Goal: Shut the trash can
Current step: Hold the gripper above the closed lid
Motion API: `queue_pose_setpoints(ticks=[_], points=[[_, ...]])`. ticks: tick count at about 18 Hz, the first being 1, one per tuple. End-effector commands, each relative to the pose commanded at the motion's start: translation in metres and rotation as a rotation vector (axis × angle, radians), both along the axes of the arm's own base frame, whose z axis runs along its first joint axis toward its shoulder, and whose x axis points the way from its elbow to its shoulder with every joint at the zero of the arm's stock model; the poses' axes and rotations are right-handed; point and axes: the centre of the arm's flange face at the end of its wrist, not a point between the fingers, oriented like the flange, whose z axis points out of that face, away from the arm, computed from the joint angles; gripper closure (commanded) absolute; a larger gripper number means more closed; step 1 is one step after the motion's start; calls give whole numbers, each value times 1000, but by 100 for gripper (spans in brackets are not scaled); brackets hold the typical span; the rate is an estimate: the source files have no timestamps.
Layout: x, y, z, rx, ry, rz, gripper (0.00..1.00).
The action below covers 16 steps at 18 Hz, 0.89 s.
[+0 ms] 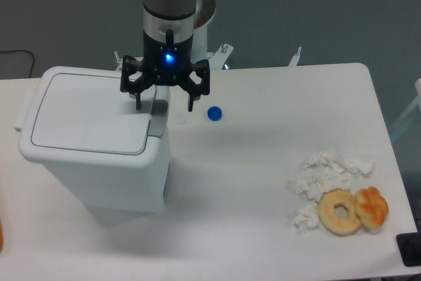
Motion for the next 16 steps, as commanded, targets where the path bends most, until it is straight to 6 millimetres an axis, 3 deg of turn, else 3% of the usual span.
queue_pose_setpoints(ticks=[9,16], points=[[-6,7,3,32,26,18,0],[-10,11,-8,19,12,19,0]])
